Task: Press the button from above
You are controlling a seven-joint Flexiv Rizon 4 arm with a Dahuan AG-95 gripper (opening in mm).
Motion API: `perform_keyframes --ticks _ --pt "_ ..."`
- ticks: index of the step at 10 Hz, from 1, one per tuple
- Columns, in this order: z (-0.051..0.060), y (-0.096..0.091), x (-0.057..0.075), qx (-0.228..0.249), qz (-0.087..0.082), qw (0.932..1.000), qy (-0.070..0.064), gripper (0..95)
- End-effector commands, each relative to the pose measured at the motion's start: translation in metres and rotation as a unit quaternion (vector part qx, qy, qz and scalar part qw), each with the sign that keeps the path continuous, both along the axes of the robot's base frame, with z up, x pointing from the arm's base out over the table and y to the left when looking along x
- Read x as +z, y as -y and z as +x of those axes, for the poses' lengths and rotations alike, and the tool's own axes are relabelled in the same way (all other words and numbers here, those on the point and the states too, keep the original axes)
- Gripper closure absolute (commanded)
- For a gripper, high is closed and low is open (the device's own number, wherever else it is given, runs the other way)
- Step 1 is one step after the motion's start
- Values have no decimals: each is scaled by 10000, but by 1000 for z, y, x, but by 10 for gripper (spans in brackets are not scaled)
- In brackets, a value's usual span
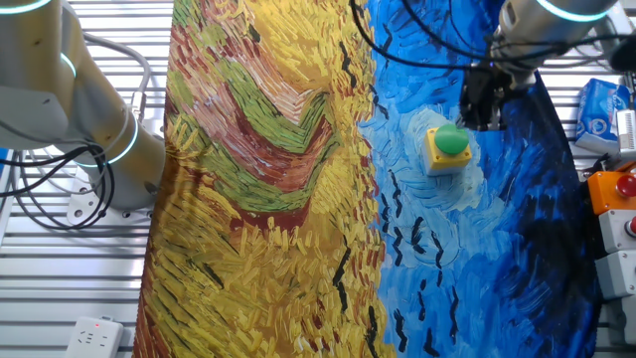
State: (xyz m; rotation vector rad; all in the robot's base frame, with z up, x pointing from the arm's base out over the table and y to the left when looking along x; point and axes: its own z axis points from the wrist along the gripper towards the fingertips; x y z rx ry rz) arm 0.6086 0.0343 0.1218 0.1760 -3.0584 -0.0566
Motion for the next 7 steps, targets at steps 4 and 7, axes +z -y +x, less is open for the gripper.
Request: perform_keyframes --ticks 4,7 --pt "-1 2 -1 84 58 9999 -56 950" --pt "-1 2 -5 65 61 9999 -64 950"
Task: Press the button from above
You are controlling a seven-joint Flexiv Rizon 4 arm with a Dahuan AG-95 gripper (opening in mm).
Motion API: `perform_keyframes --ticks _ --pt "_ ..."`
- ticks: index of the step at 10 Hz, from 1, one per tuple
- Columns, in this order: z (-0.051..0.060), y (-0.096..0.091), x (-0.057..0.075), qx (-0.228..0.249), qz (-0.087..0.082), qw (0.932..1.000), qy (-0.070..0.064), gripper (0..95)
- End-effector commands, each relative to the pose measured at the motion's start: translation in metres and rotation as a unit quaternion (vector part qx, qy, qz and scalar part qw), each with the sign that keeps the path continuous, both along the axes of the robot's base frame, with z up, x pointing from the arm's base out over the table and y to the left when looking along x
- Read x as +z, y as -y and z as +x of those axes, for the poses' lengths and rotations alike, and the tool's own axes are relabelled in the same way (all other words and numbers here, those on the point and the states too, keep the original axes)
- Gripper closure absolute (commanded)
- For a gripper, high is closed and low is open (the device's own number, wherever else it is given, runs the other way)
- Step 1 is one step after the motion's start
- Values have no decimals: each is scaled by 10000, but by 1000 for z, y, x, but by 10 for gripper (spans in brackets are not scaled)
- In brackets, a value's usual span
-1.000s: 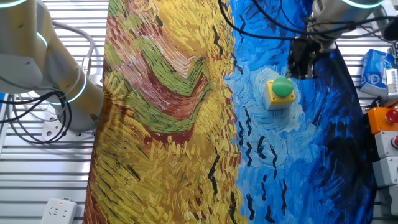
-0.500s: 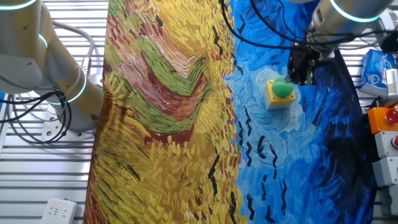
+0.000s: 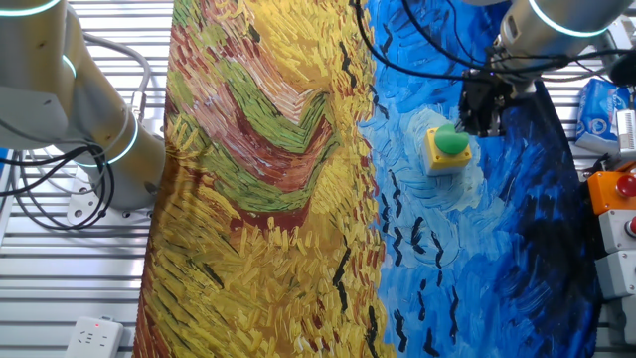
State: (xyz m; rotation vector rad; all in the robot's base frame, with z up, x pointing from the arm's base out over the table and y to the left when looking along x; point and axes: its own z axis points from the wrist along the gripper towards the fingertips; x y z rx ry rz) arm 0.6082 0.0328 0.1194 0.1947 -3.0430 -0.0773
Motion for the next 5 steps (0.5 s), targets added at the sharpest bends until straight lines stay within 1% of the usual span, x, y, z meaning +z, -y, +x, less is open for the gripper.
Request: perform_keyframes --ticks 1,5 --pt "-1 1 -4 8 -4 10000 11 950" --pt "-2 1 -8 14 15 10000 21 950"
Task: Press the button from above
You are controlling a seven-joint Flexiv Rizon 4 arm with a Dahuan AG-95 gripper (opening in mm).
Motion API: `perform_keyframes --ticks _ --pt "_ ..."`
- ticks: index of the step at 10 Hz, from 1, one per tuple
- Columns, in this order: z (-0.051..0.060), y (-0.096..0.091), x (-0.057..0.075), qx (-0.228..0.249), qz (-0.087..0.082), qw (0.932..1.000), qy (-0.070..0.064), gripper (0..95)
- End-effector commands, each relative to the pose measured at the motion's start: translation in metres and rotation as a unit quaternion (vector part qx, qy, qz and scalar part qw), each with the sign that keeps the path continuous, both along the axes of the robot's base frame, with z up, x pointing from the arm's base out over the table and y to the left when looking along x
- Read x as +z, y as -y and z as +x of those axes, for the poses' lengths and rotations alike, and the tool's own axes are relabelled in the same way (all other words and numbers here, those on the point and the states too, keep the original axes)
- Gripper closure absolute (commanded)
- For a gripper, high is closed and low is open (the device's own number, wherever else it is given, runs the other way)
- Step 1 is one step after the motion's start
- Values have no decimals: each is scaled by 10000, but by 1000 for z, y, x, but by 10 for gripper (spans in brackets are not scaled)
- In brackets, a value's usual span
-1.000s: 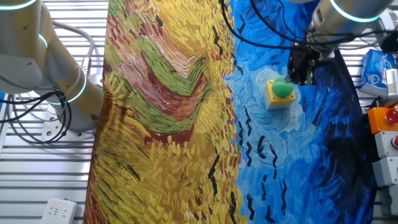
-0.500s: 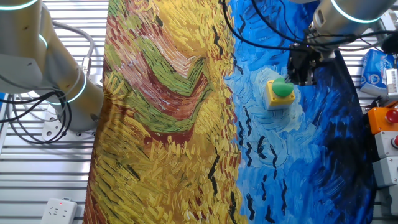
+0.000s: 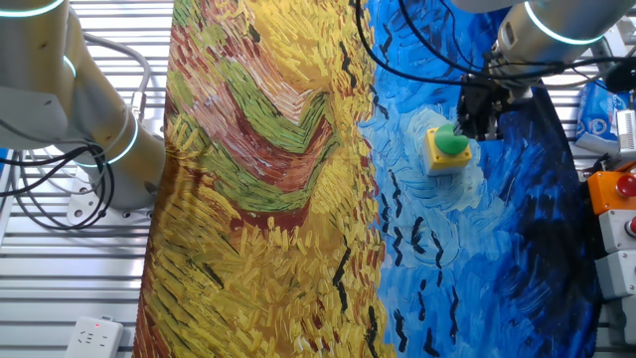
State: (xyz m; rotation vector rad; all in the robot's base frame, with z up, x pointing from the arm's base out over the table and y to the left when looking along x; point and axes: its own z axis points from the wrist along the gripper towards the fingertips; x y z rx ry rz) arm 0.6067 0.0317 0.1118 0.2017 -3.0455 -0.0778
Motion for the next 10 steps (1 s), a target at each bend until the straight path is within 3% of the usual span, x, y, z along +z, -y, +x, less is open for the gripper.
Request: perform_keyframes --ticks 1,10 --pt "0 0 -1 -15 17 10000 7 950" --pt "-1 0 -9 -43 38 10000 26 950"
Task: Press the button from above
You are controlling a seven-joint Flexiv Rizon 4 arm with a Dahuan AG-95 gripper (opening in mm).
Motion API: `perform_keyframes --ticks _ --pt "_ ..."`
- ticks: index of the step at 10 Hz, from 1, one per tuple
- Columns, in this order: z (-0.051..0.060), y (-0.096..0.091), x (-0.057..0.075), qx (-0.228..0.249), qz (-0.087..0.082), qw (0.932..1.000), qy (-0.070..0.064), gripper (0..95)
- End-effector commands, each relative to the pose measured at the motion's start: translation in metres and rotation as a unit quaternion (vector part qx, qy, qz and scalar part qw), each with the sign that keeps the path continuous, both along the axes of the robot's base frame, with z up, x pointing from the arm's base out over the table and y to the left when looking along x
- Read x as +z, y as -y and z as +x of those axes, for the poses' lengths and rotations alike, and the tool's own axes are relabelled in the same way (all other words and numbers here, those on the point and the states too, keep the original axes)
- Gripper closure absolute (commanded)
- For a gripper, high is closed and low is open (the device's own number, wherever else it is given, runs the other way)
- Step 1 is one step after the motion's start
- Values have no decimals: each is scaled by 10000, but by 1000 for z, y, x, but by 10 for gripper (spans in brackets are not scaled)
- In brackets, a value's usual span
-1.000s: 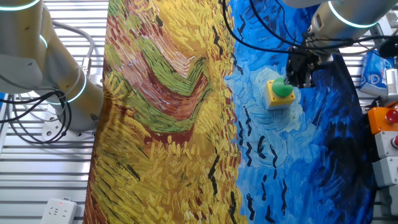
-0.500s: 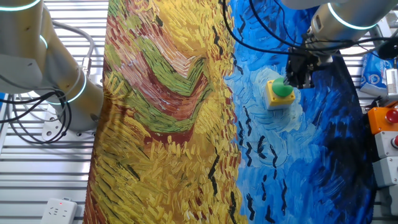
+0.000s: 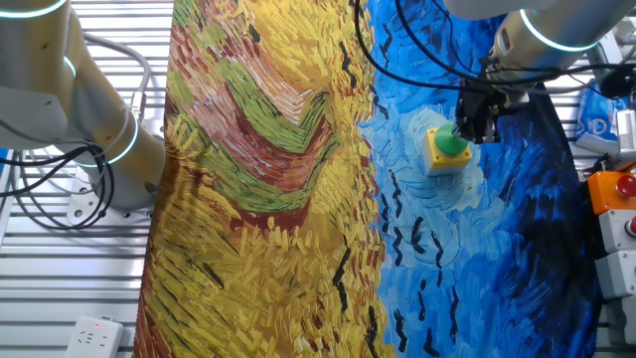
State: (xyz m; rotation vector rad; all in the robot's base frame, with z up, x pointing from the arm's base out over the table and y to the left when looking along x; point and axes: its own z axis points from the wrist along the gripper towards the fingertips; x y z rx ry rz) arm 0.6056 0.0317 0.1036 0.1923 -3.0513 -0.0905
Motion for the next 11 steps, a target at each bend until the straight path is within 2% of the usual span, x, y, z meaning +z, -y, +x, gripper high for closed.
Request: perform_keyframes --ticks 1,2,3,4,6,7,8,9,10,11 --pt "0 0 -4 -17 -11 10000 -1 950" --pt "-1 0 -12 -54 -18 10000 1 950" --pt "-3 0 -27 -67 -17 10000 57 950" --pt "-4 -1 -35 -64 -16 9999 113 950" --pt "-3 -1 -36 -3 -17 9998 217 950" --pt "2 0 -4 162 105 9995 253 950" --pt "4 -1 24 97 47 9999 -17 950" --pt "7 -3 61 27 19 9996 -280 950" --pt "7 -4 77 24 35 9995 -299 950" --pt "6 -3 84 41 72 9996 -270 950"
